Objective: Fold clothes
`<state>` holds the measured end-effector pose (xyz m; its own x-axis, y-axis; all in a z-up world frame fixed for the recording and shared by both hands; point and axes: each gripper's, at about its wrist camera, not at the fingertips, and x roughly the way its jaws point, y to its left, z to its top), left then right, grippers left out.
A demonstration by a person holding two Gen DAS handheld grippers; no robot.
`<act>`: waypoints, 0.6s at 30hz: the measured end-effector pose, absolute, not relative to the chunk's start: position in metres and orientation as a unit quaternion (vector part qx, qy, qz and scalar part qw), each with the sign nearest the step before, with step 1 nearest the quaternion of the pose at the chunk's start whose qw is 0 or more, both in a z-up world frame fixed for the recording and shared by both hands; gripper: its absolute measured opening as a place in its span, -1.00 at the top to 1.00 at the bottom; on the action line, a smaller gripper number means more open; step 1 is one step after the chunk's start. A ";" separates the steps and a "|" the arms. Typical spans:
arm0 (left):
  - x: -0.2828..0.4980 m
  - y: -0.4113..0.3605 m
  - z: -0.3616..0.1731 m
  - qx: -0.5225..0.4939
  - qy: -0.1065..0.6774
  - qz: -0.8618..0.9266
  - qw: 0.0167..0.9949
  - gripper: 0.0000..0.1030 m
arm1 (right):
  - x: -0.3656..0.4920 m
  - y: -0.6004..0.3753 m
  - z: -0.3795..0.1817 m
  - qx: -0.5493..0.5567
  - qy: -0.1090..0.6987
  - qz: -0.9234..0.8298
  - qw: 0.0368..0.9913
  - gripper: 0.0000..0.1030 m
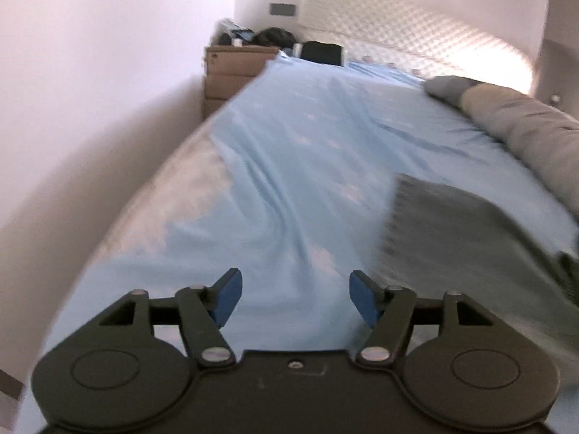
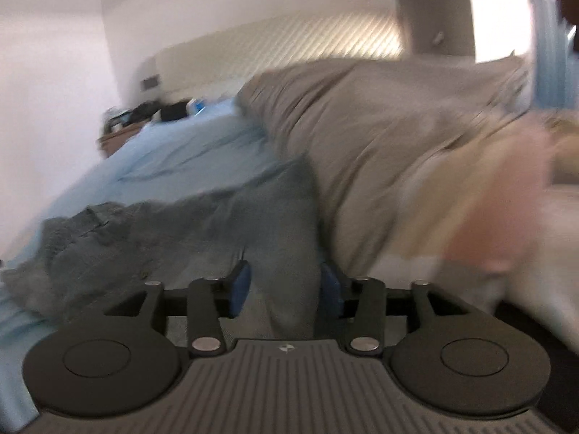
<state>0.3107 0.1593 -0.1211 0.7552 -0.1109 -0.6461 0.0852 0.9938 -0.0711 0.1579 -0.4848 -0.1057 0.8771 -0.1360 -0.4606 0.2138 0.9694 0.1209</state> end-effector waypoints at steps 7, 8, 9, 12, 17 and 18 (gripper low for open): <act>0.385 0.175 -0.156 0.012 0.370 -0.024 0.929 -0.16 | 0.140 -0.454 -0.098 0.075 0.194 -0.116 0.971 -0.27; 0.392 0.175 -0.160 0.021 0.371 -0.016 0.928 -0.14 | 0.138 -0.451 -0.100 0.076 0.194 -0.116 0.971 -0.27; 0.398 0.175 -0.164 0.028 0.375 -0.008 0.927 -0.14 | 0.134 -0.448 -0.101 0.079 0.194 -0.113 0.971 -0.27; 0.411 0.179 -0.172 0.029 0.377 -0.008 0.926 -0.17 | 0.128 -0.440 -0.107 0.092 0.196 -0.111 0.970 -0.27; 0.417 0.176 -0.175 0.046 0.370 -0.026 0.928 0.56 | 0.131 -0.428 -0.123 0.101 0.223 -0.107 0.964 -0.27; 0.417 0.173 -0.175 0.052 0.372 -0.026 0.926 0.84 | 0.134 -0.423 -0.125 0.098 0.228 -0.106 0.963 -0.27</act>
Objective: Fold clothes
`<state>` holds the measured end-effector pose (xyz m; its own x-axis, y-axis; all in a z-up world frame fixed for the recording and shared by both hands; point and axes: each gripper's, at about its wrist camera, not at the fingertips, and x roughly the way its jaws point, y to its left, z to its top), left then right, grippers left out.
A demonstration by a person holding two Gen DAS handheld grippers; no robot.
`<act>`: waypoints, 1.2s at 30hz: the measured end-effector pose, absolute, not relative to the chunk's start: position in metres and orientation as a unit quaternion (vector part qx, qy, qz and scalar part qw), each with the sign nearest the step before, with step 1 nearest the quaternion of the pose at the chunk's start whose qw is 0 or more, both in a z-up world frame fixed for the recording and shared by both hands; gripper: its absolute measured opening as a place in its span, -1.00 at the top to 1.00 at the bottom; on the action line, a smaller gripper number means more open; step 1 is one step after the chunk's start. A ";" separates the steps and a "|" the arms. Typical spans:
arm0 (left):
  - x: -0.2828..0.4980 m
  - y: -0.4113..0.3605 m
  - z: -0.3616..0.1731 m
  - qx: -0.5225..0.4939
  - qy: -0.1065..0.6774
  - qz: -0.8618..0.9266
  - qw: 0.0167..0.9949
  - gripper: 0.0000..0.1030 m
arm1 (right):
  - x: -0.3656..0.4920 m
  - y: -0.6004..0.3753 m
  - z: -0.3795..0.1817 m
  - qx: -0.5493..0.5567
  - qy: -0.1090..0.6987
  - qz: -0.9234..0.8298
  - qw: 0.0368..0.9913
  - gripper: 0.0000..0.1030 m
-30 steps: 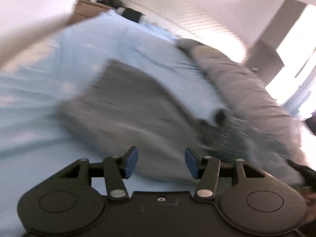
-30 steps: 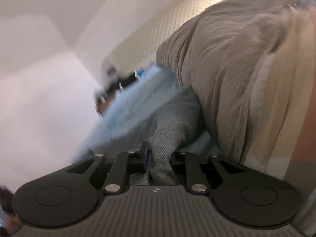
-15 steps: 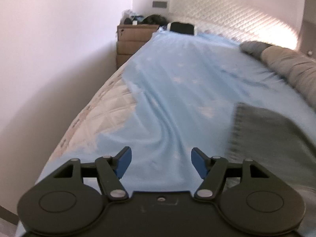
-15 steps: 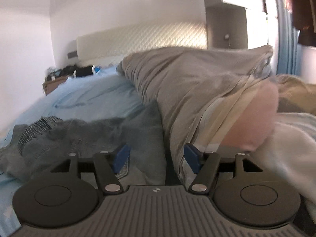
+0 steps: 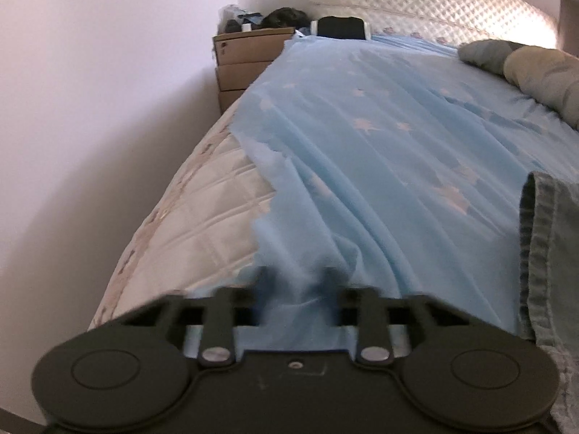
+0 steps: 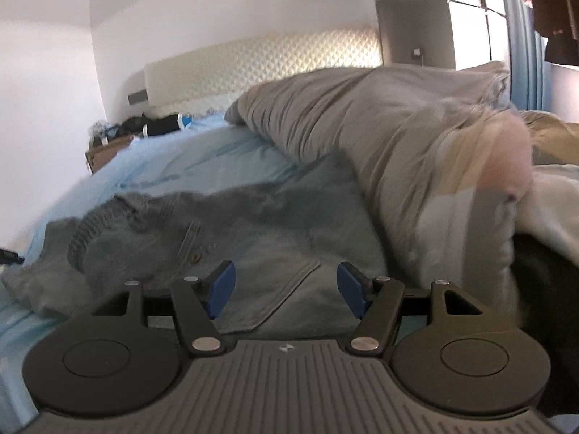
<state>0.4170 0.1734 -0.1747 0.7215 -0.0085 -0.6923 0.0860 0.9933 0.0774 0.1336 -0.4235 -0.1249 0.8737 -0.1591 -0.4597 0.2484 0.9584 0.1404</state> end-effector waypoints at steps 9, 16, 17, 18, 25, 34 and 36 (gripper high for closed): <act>0.420 0.198 -0.162 0.073 0.375 0.065 0.922 1.00 | 0.154 -0.404 -0.125 0.109 0.224 -0.092 0.964 -0.27; 0.425 0.272 -0.150 0.049 0.376 0.171 0.909 1.00 | 0.153 -0.397 -0.123 0.111 0.220 -0.089 0.965 -0.27; 0.425 0.284 -0.150 0.044 0.378 0.185 0.906 1.00 | 0.152 -0.396 -0.124 0.111 0.221 -0.090 0.965 -0.27; 0.425 0.294 -0.152 0.035 0.384 0.184 0.904 1.00 | 0.152 -0.396 -0.125 0.111 0.223 -0.092 0.964 -0.27; 0.390 0.313 -0.152 -0.038 0.379 0.126 0.916 0.92 | 0.149 -0.408 -0.128 0.124 0.219 -0.109 0.962 -0.27; 0.293 0.221 -0.094 -0.024 0.310 0.004 0.950 0.20 | 0.136 -0.446 -0.135 0.158 0.187 -0.126 0.962 -0.28; 0.273 0.191 -0.089 -0.018 0.302 -0.029 0.953 0.14 | 0.134 -0.458 -0.138 0.165 0.180 -0.126 0.961 -0.31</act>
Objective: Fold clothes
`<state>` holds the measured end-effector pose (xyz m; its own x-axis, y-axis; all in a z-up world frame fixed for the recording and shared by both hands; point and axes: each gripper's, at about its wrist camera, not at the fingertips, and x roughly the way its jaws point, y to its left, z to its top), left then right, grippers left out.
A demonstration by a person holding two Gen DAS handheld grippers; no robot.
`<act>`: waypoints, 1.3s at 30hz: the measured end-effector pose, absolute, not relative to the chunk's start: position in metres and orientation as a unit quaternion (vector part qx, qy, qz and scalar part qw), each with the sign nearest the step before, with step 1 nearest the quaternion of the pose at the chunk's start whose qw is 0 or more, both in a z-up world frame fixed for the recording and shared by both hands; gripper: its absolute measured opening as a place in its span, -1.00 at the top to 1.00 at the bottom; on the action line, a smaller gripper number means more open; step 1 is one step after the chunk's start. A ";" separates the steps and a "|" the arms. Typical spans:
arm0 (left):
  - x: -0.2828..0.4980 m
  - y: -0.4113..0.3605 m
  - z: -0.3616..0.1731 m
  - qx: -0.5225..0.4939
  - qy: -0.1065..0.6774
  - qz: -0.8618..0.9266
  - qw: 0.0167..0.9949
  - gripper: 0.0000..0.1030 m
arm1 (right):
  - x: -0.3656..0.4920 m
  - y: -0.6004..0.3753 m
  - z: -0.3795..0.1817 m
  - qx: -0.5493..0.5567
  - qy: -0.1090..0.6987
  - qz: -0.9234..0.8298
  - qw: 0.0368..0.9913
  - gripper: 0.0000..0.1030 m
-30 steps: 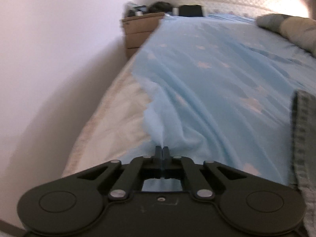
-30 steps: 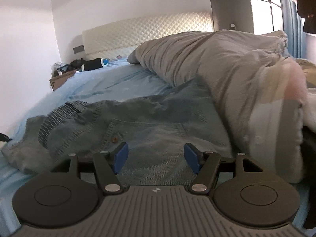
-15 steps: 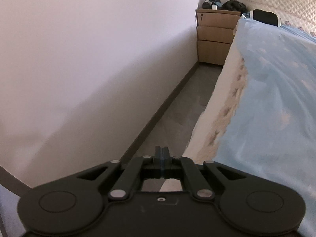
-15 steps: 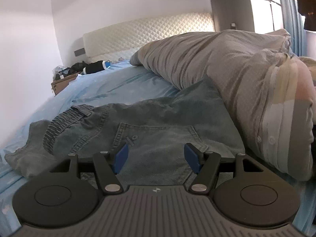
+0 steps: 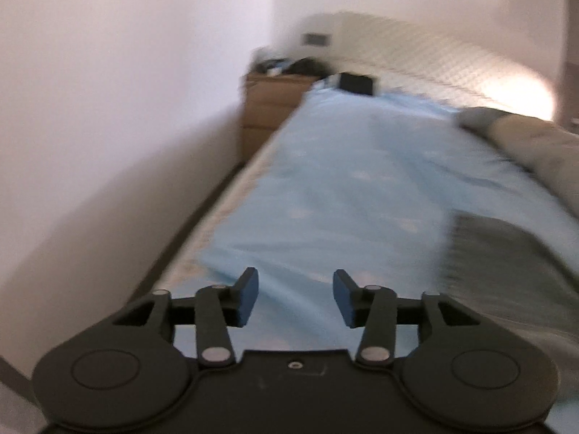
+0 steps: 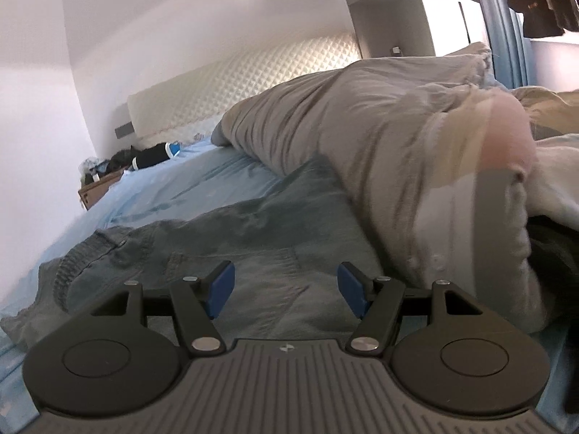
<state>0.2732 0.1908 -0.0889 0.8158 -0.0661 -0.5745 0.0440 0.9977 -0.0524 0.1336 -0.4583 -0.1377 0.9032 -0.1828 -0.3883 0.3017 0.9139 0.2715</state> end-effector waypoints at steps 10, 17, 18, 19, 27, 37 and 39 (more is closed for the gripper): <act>0.224 0.042 -0.092 0.006 0.283 -0.160 0.946 0.14 | 0.117 -0.505 -0.170 0.257 0.174 -0.146 0.939 -0.53; 0.213 -0.043 -0.082 -0.014 0.260 -0.261 0.930 0.13 | 0.114 -0.518 -0.187 0.362 0.181 -0.129 0.905 -0.74; 0.211 -0.056 -0.077 -0.018 0.252 -0.280 0.926 0.13 | 0.114 -0.520 -0.190 0.381 0.183 -0.123 0.898 -0.74; 0.208 -0.066 -0.075 -0.022 0.240 -0.292 0.925 0.13 | 0.113 -0.522 -0.193 0.398 0.183 -0.115 0.892 -0.74; 0.223 -0.146 -0.110 0.055 0.247 -0.298 0.921 0.13 | 0.109 -0.519 -0.197 0.439 0.169 -0.082 0.879 -0.74; 0.253 -0.124 -0.131 0.003 0.319 -0.304 0.898 0.10 | 0.104 -0.492 -0.172 0.430 0.135 -0.126 0.884 0.16; 0.253 -0.120 -0.129 0.003 0.321 -0.305 0.897 0.10 | 0.102 -0.479 -0.159 0.416 0.122 -0.144 0.889 0.34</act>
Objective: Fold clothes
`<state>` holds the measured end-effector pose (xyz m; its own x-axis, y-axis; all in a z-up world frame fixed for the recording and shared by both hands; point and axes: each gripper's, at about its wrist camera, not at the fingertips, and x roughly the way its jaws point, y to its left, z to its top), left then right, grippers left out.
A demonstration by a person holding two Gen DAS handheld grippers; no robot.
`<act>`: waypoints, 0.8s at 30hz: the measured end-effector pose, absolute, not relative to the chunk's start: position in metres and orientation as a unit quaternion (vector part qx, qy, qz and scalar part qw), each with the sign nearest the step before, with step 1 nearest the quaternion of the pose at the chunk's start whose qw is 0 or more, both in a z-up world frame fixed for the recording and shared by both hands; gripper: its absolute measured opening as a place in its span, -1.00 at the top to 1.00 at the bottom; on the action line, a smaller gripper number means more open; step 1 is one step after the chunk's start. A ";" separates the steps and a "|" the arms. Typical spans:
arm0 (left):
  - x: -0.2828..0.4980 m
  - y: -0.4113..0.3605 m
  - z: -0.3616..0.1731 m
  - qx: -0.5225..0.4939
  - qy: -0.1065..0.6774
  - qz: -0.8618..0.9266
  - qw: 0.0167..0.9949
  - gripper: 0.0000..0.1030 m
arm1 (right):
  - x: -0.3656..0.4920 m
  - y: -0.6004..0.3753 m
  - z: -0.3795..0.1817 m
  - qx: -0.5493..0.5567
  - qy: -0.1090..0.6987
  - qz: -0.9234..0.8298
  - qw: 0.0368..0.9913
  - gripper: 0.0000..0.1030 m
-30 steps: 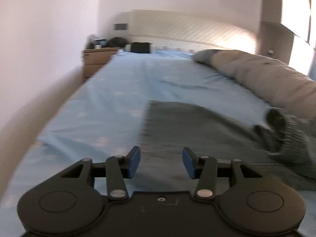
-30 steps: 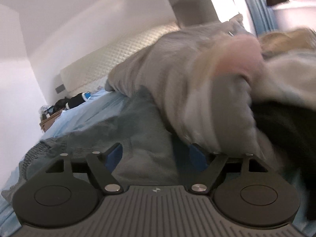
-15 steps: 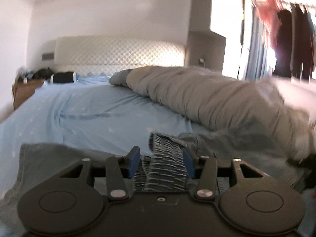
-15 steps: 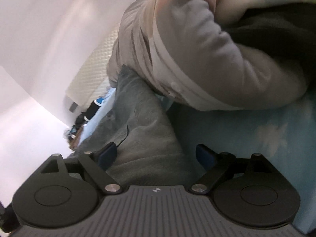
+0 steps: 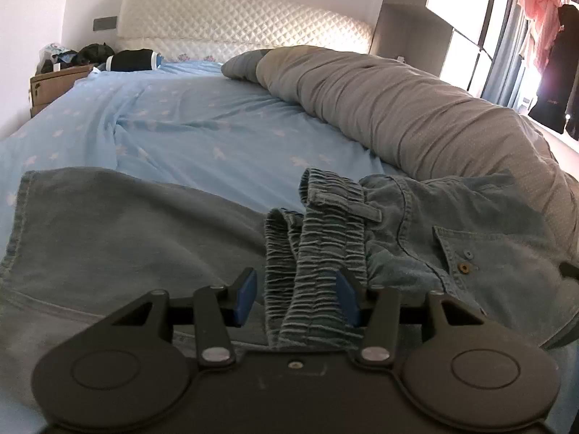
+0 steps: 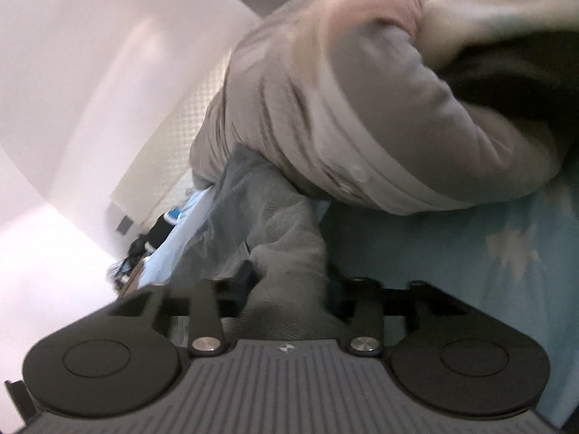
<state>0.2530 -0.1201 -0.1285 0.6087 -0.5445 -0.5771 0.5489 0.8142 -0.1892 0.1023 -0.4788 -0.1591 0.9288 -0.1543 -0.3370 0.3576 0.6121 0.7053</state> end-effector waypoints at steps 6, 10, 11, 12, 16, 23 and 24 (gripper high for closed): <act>0.242 -0.100 -0.108 0.014 0.291 -0.297 0.910 0.14 | 0.112 -0.428 -0.090 0.327 0.071 -0.130 0.933 0.52; 0.241 -0.077 -0.094 0.000 0.272 -0.284 0.919 0.14 | 0.136 -0.388 -0.046 0.225 0.046 -0.095 0.969 0.55; 0.241 -0.069 -0.090 -0.006 0.270 -0.278 0.922 0.14 | 0.142 -0.376 -0.035 0.205 0.042 -0.086 0.974 0.55; 0.240 -0.058 -0.087 -0.018 0.269 -0.268 0.925 0.14 | 0.148 -0.365 -0.026 0.186 0.038 -0.079 0.979 0.55; 0.237 -0.015 -0.079 -0.070 0.272 -0.234 0.931 0.14 | 0.170 -0.331 -0.005 0.115 0.024 -0.060 0.991 0.56; 0.242 0.031 -0.067 -0.094 0.252 -0.193 0.944 0.14 | 0.202 -0.276 -0.004 0.043 0.021 -0.016 0.999 0.59; 0.244 0.035 -0.066 -0.096 0.248 -0.190 0.945 0.14 | 0.207 -0.268 -0.004 0.035 0.023 -0.008 0.999 0.59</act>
<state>0.2436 0.0353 -0.0656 0.8045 -0.4066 -0.4330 0.3113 0.9095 -0.2756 0.2069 -0.2683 -0.0042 0.9988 -0.0147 -0.0464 0.0178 0.9975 0.0688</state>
